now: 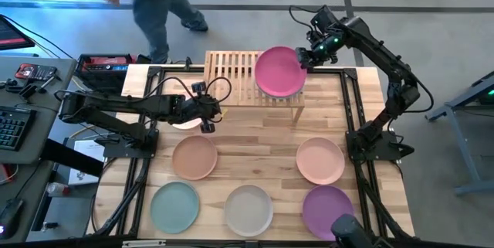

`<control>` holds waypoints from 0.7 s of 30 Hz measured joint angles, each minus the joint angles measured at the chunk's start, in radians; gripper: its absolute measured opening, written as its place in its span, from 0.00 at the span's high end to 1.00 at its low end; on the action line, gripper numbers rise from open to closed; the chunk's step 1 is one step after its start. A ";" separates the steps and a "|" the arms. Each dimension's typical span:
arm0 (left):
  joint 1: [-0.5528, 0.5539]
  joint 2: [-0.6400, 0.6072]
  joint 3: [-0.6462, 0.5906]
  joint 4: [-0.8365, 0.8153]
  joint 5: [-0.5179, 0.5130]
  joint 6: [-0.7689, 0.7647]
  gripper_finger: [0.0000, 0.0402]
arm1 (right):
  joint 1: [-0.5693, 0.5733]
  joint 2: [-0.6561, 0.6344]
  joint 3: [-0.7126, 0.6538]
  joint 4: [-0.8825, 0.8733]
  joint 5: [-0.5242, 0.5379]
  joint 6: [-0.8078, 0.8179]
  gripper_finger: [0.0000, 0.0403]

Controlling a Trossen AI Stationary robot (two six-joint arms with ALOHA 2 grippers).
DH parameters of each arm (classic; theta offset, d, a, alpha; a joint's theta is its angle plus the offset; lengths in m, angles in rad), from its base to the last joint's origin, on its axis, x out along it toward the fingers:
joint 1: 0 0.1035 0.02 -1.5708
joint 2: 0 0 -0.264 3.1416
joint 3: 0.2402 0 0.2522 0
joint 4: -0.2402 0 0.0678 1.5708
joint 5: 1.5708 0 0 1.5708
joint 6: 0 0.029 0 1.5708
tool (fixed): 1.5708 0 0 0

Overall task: Place and stack plates onto a shelf
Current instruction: Stack the pink plate on top of the green plate on the shelf

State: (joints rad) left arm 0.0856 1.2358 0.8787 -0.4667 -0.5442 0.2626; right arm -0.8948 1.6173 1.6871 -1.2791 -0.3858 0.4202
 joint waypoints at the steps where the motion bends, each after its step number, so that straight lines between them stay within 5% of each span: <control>1: 0.000 0.000 0.000 0.000 0.000 0.000 0.80 | 0.000 0.000 0.000 0.001 0.000 0.001 1.00; 21: 0.000 0.000 0.000 0.002 -0.003 0.001 0.80 | 0.000 0.000 0.000 0.004 0.037 -0.019 1.00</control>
State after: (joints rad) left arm 0.0856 1.2358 0.8787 -0.4652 -0.5476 0.2634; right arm -0.8944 1.6173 1.6871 -1.2753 -0.3485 0.4008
